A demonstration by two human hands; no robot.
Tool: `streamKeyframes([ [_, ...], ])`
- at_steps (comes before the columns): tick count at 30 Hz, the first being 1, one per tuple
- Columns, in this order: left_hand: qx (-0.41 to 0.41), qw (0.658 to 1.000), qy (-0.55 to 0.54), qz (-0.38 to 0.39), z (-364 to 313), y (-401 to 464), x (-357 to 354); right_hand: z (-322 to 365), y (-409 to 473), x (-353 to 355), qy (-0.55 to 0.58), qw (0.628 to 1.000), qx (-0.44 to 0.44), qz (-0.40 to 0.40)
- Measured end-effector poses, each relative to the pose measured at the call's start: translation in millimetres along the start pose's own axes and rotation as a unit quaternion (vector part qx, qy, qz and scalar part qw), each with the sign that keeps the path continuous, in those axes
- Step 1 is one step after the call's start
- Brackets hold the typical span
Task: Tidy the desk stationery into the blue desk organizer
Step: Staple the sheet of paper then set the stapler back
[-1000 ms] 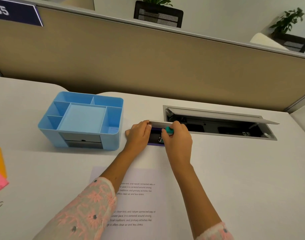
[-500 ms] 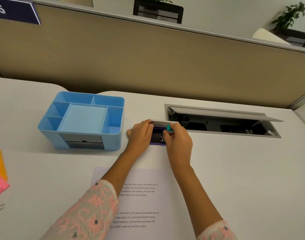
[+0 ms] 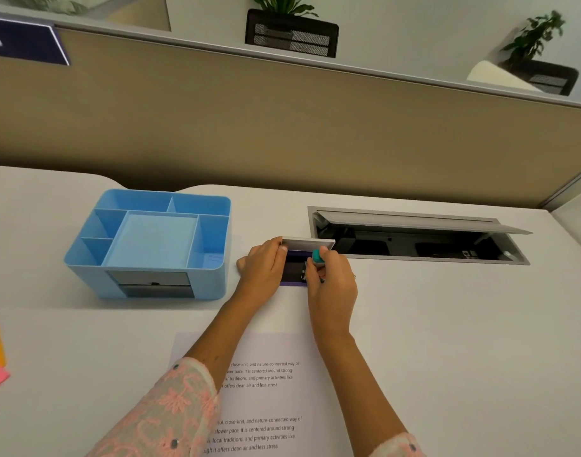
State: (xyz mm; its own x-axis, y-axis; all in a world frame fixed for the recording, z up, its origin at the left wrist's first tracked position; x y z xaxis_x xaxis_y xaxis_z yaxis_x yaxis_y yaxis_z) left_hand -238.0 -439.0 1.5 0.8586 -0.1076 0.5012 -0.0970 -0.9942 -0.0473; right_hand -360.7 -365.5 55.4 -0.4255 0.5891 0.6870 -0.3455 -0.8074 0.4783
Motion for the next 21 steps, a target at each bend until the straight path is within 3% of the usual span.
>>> streamKeyframes([
  [7, 0.004, 1.0, -0.005, 0.008, -1.2, -2.2, 1.1, -3.0, 3.0, 2.1, 0.008, 1.0, -0.012, 0.011],
  [13, 0.012, 1.0, -0.006, 0.014, 2.6, -0.4, 0.9, -12.5, 0.8, 11.5, 0.092, 0.991, -0.095, 0.018],
  [15, -0.007, 1.0, 0.003, 0.017, 0.3, -0.2, 1.1, -21.1, -3.4, 23.4, 0.171, 0.975, -0.143, 0.0],
  [18, -0.037, 0.999, -0.001, 0.019, -3.4, -0.3, 1.4, -43.0, -16.0, 44.6, 0.318, 0.919, -0.226, -0.062],
  [21, -0.054, 0.997, -0.044, 0.027, -3.1, 0.5, 2.8, -68.4, -31.7, 59.3, 0.374, 0.878, -0.278, -0.109],
])
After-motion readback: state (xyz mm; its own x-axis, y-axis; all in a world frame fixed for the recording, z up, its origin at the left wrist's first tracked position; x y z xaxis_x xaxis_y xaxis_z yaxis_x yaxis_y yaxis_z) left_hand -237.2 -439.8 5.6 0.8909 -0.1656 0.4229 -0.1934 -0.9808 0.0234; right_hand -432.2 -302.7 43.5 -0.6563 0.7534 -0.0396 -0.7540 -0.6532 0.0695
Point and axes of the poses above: each hand's wrist, its own y-axis towards the middle knuckle, its own x-axis out of the back of the hand, z = x × y, the point moved 7 cm from there along y, towards the middle knuckle, and after that the axes turned 10 degrees about -y, right-handed, at the moved point
